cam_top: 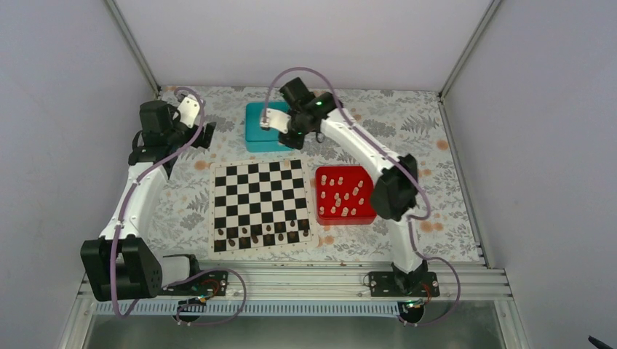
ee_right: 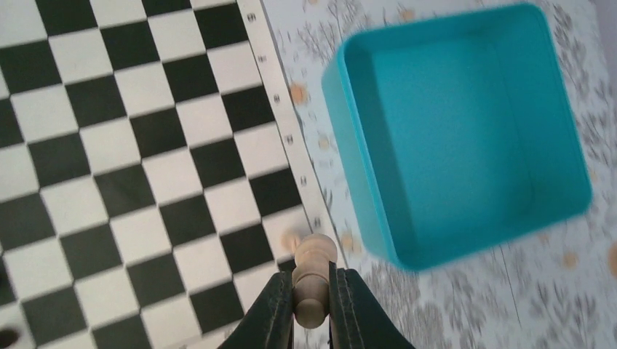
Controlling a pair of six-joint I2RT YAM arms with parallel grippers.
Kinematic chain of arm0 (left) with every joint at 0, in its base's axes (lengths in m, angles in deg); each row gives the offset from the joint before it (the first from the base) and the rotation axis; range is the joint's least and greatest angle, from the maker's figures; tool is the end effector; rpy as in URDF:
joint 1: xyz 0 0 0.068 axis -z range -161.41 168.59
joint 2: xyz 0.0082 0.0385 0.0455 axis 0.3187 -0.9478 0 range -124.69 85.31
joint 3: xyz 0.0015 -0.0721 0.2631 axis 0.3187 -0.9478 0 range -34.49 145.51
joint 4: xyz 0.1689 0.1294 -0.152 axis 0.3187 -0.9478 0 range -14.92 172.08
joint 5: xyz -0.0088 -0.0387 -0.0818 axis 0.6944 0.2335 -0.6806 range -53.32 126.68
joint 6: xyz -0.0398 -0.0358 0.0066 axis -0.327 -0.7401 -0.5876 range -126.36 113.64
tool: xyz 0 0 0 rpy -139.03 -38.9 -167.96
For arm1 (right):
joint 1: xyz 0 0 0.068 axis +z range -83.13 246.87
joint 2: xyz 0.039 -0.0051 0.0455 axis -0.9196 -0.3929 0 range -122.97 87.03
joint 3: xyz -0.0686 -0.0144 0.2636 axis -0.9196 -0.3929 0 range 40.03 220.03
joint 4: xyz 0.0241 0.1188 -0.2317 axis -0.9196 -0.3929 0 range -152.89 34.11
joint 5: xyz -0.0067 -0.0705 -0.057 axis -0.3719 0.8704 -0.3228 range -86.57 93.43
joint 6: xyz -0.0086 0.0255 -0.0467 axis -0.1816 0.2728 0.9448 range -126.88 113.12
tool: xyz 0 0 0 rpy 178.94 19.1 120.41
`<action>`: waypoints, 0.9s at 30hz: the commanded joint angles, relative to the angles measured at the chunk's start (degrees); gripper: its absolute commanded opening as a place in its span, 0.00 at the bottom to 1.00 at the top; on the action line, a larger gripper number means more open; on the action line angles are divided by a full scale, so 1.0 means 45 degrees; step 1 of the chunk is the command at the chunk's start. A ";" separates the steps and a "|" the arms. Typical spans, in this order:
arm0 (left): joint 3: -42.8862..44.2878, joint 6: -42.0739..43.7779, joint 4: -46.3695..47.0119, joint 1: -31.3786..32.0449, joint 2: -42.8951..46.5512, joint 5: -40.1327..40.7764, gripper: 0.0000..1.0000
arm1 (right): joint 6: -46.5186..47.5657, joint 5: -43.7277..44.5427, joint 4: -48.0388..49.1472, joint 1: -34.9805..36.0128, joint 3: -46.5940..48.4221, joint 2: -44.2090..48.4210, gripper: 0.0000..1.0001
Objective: Set up the chess pieces on the board
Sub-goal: Place the chess piece on the chessboard.
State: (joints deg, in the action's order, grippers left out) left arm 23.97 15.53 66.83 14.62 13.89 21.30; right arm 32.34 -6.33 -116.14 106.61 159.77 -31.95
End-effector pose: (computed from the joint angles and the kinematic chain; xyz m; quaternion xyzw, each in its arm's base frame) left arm 0.2837 0.0102 0.3161 0.2003 0.8293 0.0019 0.5217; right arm 0.3402 0.2908 0.3137 -0.6285 0.7277 0.0832 0.2618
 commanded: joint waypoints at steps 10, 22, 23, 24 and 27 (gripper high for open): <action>-0.0083 0.0194 0.0363 -0.0602 0.0730 0.0585 1.00 | -0.0276 -0.0079 0.0417 0.1313 0.2566 -0.4020 0.05; -0.0130 0.0243 0.0328 -0.0691 0.0794 0.0499 1.00 | -0.0279 -0.0038 0.0982 0.1606 0.2628 -0.5103 0.06; -0.0121 0.0252 0.0332 -0.0707 0.0793 0.0479 1.00 | -0.0263 -0.0038 0.0971 0.1610 0.2629 -0.5157 0.07; -0.0132 0.0253 0.0323 -0.0718 0.0792 0.0455 1.00 | -0.0259 -0.0038 0.0965 0.1601 0.2619 -0.5210 0.06; -0.0124 0.0250 0.0302 -0.0734 0.0778 0.0384 1.00 | -0.0240 0.0014 0.0980 0.1615 0.2556 -0.5358 0.06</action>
State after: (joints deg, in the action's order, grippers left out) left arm 23.70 15.77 66.98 11.78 16.30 23.55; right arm 31.84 -6.33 -112.29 113.26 170.70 -54.11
